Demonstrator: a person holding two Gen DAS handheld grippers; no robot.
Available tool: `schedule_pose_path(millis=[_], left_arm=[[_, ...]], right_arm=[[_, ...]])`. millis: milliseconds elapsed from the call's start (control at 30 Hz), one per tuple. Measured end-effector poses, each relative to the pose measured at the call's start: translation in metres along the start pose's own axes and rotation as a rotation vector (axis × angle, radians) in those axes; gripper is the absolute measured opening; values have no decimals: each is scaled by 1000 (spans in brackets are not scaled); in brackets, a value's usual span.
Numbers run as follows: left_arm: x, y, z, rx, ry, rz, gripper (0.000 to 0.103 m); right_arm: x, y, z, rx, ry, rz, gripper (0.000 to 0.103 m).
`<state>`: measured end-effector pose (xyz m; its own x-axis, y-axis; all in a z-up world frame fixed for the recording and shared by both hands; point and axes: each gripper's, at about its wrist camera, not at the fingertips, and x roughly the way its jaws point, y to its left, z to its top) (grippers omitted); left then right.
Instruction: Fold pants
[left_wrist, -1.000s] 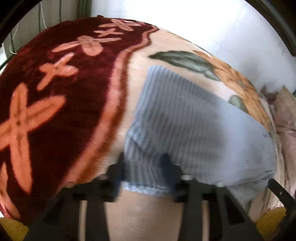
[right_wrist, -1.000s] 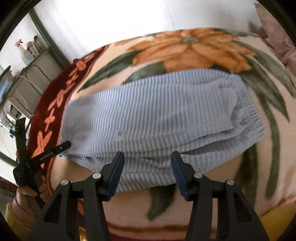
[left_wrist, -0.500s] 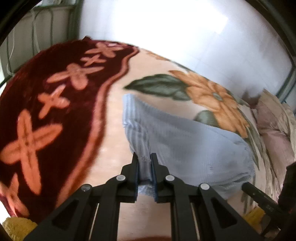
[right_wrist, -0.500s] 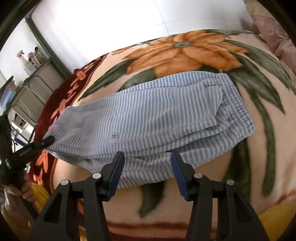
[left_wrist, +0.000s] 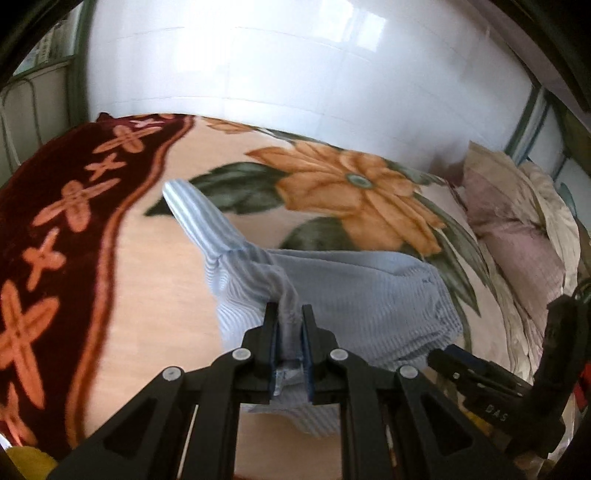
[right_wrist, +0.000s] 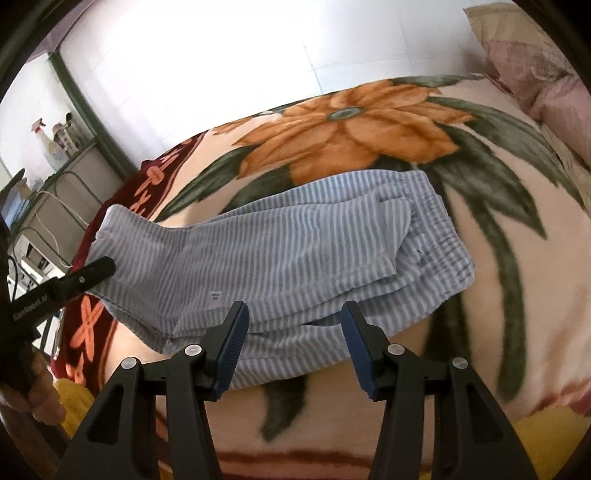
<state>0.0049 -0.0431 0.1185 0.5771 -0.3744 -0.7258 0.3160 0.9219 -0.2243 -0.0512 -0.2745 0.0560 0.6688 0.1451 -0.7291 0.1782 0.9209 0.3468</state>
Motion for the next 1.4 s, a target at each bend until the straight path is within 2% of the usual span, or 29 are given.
schedule_pose_path(millis=[333, 567, 633, 767, 833, 967, 1100, 1267, 1400], left_arm=[[41, -47, -18, 101, 97, -35, 11], [75, -64, -36, 136, 172, -46, 12], [80, -65, -38, 120, 197, -70, 17], [81, -63, -41, 67, 233, -137, 38], [76, -64, -41, 72, 231, -143, 41], [64, -59, -38, 91, 209, -115, 50], [53, -35, -34, 51, 182, -71, 51], [48, 5, -30, 4, 166, 31, 51], [49, 27, -27, -39, 155, 66, 51]], right_arm=[[-3, -15, 2, 45, -31, -32, 53], [3, -21, 0, 61, -1, -43, 53], [5, -21, 0, 61, 11, -45, 53], [10, -18, 0, 38, 43, -50, 53], [11, -17, 1, 36, 56, -42, 53], [16, -12, 4, 40, 89, 2, 53], [24, -3, 8, 42, 110, 49, 53], [42, 11, 17, 65, 132, 102, 54], [60, 25, 24, 49, 158, 118, 54]])
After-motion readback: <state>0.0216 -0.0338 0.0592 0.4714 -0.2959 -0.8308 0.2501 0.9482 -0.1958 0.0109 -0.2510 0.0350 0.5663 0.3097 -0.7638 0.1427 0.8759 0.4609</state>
